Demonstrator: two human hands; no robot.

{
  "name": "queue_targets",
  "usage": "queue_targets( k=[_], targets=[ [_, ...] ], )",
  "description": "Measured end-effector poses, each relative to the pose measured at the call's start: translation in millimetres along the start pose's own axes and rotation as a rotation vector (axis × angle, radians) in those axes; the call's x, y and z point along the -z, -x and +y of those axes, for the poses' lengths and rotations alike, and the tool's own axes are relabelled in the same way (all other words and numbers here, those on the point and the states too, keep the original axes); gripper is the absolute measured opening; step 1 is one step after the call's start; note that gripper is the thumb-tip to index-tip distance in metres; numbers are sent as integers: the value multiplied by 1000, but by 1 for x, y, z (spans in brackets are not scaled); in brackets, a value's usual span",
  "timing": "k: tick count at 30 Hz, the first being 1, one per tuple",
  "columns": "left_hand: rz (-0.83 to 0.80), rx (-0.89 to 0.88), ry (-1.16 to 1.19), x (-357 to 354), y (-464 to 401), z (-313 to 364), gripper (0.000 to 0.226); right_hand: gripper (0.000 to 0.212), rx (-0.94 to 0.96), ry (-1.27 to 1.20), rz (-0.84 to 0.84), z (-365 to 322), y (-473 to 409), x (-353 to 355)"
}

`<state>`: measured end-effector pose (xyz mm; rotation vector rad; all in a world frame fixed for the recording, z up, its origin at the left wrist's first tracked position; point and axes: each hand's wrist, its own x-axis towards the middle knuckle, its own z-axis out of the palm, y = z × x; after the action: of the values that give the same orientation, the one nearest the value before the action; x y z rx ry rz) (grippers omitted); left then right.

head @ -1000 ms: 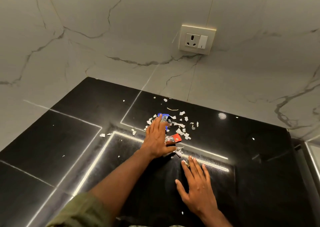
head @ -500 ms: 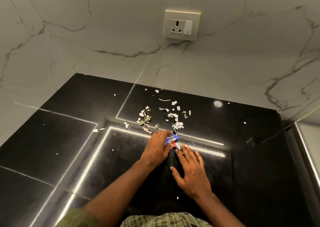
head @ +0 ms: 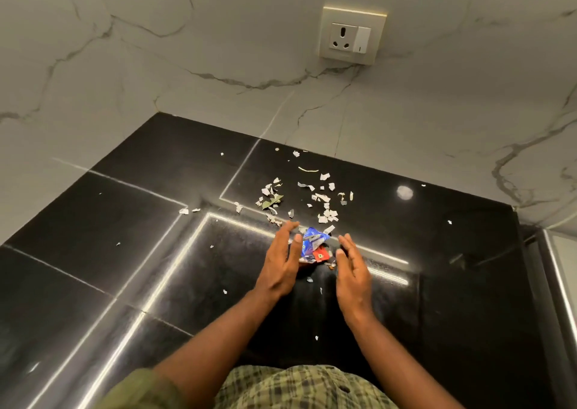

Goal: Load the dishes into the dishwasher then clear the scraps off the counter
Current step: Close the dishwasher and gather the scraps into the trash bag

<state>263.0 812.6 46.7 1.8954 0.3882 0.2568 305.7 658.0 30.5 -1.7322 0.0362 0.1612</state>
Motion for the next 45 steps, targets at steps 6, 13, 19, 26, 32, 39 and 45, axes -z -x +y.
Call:
queue_targets(
  k=[6, 13, 19, 26, 32, 39, 45],
  targets=[
    [43, 175, 339, -44, 27, 14, 44, 37, -218, -525, -12, -17, 5, -32],
    [153, 370, 696, -65, 51, 21, 46, 31, -415, -712, -73, -10, 26, -25],
    [224, 405, 818, -82, 73, 24, 48, 26, -374, -705, -70, -21, 46, -8],
    [371, 397, 791, -113, 98, 41, 48, 28, -423, -713, -143, -7, 55, 26],
    [461, 373, 787, -135, 118, 56, 48, 29, -447, -711, -232, -2, 61, 57],
    [565, 369, 863, -156, 132, 70, 50, 28, -441, -721, -285, 0, 65, 80],
    [687, 339, 903, -138, 137, 74, 55, 25, -446, -733, -398, -21, 78, 68]
  ],
)
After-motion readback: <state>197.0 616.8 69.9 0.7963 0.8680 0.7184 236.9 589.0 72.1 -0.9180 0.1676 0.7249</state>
